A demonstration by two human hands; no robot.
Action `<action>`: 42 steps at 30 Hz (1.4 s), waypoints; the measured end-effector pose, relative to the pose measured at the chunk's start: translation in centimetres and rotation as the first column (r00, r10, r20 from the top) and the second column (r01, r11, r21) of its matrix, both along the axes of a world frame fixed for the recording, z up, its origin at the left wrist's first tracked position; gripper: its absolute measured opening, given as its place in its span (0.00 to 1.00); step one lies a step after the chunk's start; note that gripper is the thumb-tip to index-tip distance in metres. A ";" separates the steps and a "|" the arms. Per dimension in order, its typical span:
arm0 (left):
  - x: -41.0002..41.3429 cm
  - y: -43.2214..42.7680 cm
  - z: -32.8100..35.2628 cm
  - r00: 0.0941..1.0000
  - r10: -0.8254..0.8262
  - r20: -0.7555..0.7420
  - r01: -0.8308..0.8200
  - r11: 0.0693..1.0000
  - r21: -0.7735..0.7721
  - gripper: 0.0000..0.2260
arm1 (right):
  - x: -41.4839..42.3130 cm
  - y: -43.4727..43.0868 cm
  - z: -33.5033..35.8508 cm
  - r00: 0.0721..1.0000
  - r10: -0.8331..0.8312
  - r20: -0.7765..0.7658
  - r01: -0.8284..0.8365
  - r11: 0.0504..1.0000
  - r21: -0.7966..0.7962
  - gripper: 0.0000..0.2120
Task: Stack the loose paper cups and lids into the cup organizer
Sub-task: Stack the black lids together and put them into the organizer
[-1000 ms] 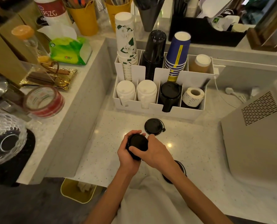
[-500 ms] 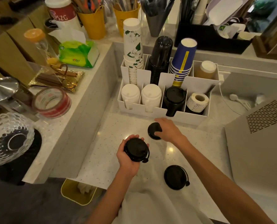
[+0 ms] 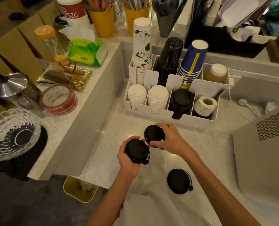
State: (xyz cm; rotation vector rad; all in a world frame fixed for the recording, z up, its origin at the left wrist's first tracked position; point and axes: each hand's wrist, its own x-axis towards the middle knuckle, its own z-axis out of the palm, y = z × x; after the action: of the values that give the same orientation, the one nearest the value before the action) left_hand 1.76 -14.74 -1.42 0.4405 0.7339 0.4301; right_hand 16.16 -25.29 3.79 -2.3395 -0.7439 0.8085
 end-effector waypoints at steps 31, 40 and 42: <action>0.0 -1.3 1.1 0.985 -0.171 0.004 0.171 0.984 -0.037 0.20 | -6.7 0.0 -0.2 0.994 0.085 0.061 -0.084 0.996 -0.019 0.39; 0.3 -1.4 0.6 0.971 -0.176 0.165 0.186 0.981 -0.046 0.17 | -1.8 -5.3 1.7 0.987 -0.155 0.045 0.152 0.987 0.058 0.26; 0.2 -1.4 0.3 0.970 -0.179 0.167 0.192 0.980 -0.062 0.17 | -1.1 -8.0 0.8 0.983 -0.146 0.113 0.154 0.986 -0.070 0.25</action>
State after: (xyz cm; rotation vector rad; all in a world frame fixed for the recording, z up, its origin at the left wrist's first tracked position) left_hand 2.01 -16.16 -1.16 0.3925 0.5451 0.2568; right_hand 15.01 -33.31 4.62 -2.4914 -0.5802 0.6609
